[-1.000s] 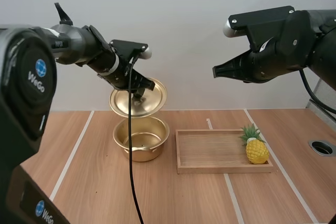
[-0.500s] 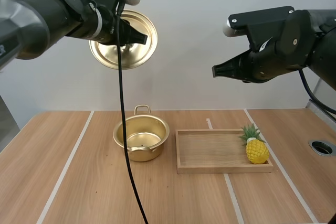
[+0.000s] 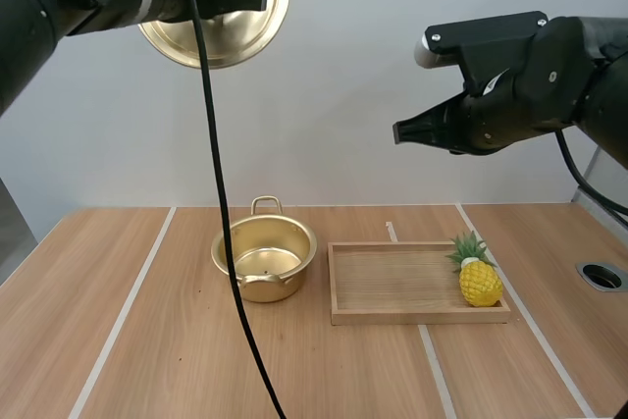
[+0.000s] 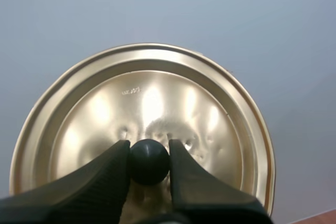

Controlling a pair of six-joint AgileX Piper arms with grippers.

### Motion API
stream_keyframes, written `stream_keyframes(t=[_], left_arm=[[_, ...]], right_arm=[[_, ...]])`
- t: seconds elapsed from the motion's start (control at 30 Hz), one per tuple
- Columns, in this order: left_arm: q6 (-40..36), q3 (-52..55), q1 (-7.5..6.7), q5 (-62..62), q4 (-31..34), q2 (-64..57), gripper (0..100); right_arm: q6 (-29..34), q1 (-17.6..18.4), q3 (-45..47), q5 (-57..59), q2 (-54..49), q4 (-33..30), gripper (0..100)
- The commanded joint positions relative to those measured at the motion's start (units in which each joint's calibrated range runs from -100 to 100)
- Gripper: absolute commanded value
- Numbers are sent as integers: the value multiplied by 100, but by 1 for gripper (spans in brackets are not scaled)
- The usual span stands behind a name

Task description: Open the pot, put the pineapple inside, and close it

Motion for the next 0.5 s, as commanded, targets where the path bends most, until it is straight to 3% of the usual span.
stream_keyframes(t=[0.0, 0.37, 0.47], left_arm=[[-104, -50, -17, -383, -107, -271, 0], [-104, -50, -17, -452, -47, -662, 0], [-104, -50, -17, -421, -47, -662, 0]], right_arm=[[-208, -21, -16, 21, -157, 205, 0], [-410, -21, -16, 21, -236, 415, 0], [-722, -21, -16, 21, -159, 538, 0]])
